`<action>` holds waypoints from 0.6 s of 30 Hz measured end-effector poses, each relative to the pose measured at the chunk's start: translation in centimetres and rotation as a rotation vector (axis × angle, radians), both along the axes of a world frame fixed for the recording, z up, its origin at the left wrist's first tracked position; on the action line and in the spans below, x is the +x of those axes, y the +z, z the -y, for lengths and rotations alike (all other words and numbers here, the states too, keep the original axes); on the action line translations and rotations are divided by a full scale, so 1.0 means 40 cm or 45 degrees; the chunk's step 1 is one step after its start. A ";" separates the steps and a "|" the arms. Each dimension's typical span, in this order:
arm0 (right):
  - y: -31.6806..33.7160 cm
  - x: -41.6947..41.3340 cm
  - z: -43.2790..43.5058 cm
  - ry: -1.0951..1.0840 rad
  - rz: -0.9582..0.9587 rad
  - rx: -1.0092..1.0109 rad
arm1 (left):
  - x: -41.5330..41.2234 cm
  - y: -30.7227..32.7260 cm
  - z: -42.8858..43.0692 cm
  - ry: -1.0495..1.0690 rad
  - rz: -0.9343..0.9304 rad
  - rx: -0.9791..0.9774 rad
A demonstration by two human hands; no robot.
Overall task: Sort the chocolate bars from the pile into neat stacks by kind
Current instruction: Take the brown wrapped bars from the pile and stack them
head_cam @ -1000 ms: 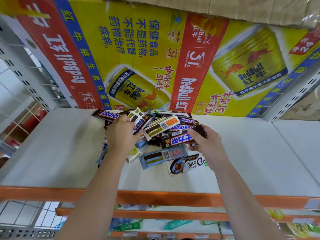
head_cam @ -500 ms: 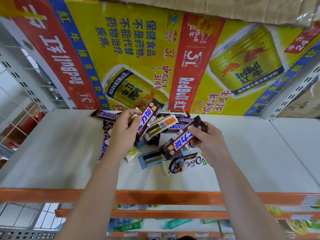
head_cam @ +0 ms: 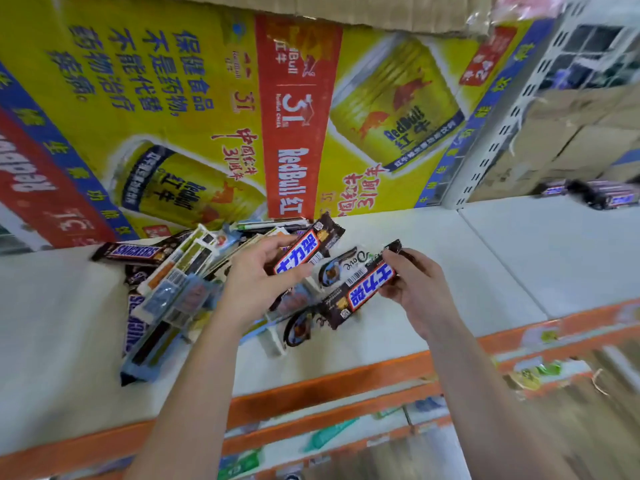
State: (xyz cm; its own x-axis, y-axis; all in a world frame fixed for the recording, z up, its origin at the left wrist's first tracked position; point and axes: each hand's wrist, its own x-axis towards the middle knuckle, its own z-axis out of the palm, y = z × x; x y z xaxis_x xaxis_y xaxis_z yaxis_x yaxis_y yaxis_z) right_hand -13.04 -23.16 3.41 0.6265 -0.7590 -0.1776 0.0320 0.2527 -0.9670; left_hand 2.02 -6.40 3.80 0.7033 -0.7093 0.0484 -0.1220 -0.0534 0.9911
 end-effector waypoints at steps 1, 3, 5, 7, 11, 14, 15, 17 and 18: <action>-0.001 -0.026 0.016 -0.024 0.003 -0.002 | -0.015 0.003 0.028 -0.029 0.015 0.002; -0.005 -0.083 0.053 -0.068 0.027 0.001 | -0.054 0.008 0.094 -0.091 0.032 -0.005; -0.007 -0.140 0.096 -0.121 0.060 0.048 | -0.101 0.012 0.168 -0.144 0.047 -0.011; -0.007 -0.202 0.151 -0.161 0.112 0.089 | -0.154 0.014 0.250 -0.180 0.066 -0.005; 0.000 -0.358 0.301 -0.235 0.089 0.102 | -0.291 0.016 0.430 -0.264 0.035 -0.038; 0.009 -0.492 0.428 -0.201 0.044 0.040 | -0.408 0.016 0.571 -0.240 0.010 -0.019; 0.017 -0.534 0.466 -0.203 0.027 0.000 | -0.445 0.014 0.617 -0.224 -0.008 -0.015; 0.030 -0.619 0.541 -0.216 0.007 -0.061 | -0.522 0.015 0.707 -0.179 -0.046 0.009; 0.035 -0.656 0.577 -0.222 -0.017 -0.103 | -0.556 0.016 0.748 -0.148 -0.077 0.014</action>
State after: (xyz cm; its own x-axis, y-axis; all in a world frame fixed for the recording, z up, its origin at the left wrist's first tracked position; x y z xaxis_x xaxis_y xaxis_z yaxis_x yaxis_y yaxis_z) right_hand -39.28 -46.23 4.79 0.4821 -0.8680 -0.1187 0.0559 0.1657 -0.9846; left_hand -20.21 -36.32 4.43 0.6174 -0.7866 0.0002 -0.0681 -0.0532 0.9963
